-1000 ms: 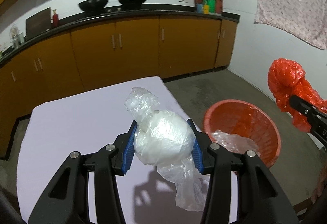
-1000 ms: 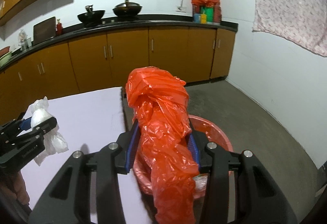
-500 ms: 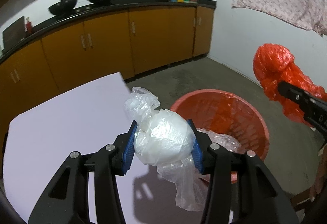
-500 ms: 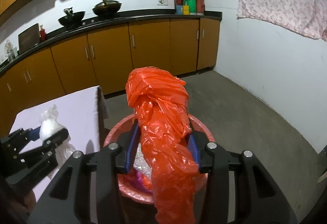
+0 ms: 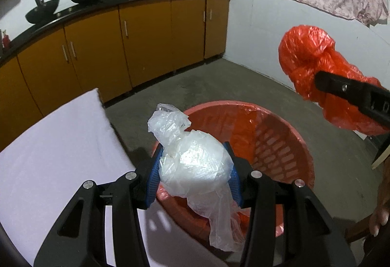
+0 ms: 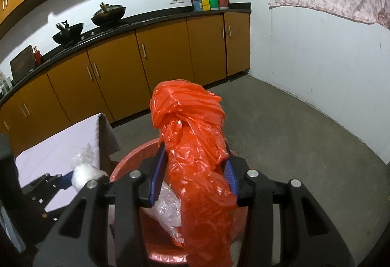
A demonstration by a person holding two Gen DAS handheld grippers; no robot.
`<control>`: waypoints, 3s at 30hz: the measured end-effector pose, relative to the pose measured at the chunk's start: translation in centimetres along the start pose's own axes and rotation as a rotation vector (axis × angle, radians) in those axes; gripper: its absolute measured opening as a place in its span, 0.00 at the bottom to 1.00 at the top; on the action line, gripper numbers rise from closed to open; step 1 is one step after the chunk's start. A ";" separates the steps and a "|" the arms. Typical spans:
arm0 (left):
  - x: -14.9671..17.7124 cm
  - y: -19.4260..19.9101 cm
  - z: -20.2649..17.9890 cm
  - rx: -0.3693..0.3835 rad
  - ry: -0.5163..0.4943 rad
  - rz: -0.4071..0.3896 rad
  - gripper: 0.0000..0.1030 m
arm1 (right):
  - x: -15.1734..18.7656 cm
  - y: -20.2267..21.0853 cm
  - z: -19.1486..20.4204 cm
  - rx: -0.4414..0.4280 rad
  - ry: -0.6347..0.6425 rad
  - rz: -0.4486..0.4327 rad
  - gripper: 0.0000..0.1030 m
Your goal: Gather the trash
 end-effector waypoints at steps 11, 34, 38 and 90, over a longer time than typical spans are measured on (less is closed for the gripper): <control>0.4 -2.1 0.1 0.033 0.005 0.040 0.66 | 0.0 -1.9 -0.7 -0.050 -0.055 0.009 0.61; 6.4 17.6 6.1 -0.273 0.128 -0.269 0.98 | 4.1 13.4 4.0 -0.002 0.074 -0.302 0.96; 8.5 21.7 6.3 -0.360 0.135 -0.319 0.98 | 6.5 16.4 5.2 -0.008 0.069 -0.326 0.96; 19.2 29.7 4.5 -0.477 0.200 -0.400 0.98 | 16.7 24.0 9.3 0.044 0.156 -0.307 0.96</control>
Point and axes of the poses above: each gripper's, at about its wrist camera, not at the fingertips, and y roughly against the way its jaws point, z to its left, x to its underside, the point moved 2 cm from there along -y, roughly the way its jaws point, and after that the axes turned 4 degrees about z, right-handed, at the moved point
